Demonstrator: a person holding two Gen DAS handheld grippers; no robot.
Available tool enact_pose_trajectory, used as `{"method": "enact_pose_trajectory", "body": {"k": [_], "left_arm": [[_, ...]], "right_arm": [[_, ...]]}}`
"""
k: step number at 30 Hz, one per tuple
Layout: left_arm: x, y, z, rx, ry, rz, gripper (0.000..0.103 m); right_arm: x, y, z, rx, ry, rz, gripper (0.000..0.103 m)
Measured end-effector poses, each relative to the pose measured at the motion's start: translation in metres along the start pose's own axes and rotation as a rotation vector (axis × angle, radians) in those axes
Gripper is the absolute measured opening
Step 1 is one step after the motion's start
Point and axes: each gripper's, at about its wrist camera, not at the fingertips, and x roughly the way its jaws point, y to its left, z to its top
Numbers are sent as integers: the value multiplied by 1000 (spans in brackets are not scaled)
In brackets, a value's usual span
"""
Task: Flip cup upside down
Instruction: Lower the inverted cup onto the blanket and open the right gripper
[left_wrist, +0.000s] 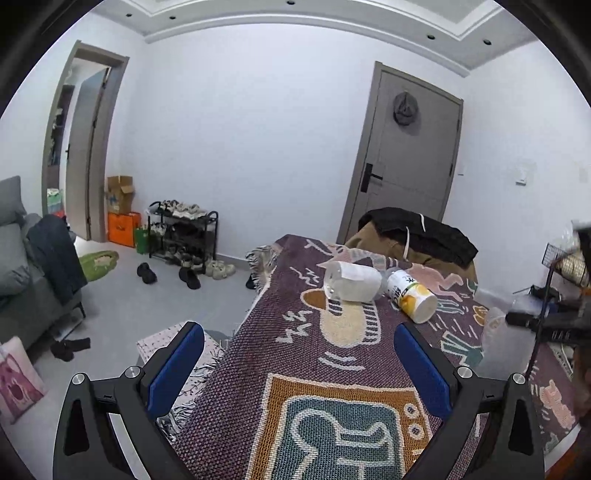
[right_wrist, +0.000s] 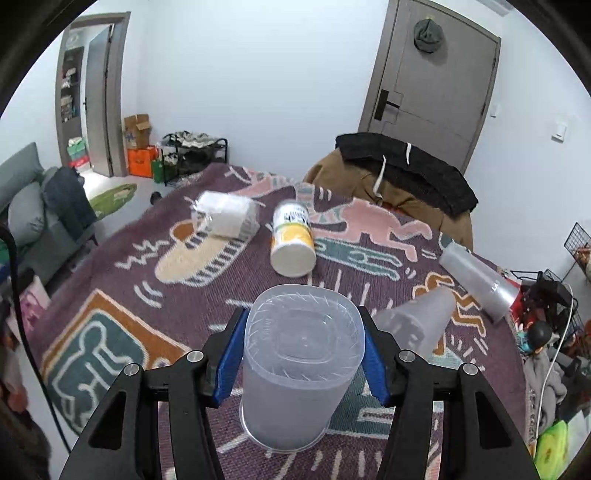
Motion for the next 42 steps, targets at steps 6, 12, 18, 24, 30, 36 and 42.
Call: {"method": "enact_pose_trajectory", "body": {"k": [6,12,18,24,30,36,42], "left_arm": [[3,-2,-1,-1,13,-18,103],[0,-18,-3,53,22,-46,103],[-8,-33,-3,88,16,-44,103],[-17,-48,3,95,25,-63,103],[-31,-66,11,134,23,-88,103],[-42,-91,8,227,41,-128,103],[-60,-119,2,346,25,-135,103]], "right_arm": [[-1,2,-5,-26,46,18,68],[-21,-9,-5,28,39,75,76],[-58,-23,-8,73,17,126,81],[-101,-41,-18,98,-54,115,93],[-131,-63,-36,163,-112,118,103],[-143,-77,-53,203,-122,125,103],[-153,-83,-72,218,-160,117,103]]}}
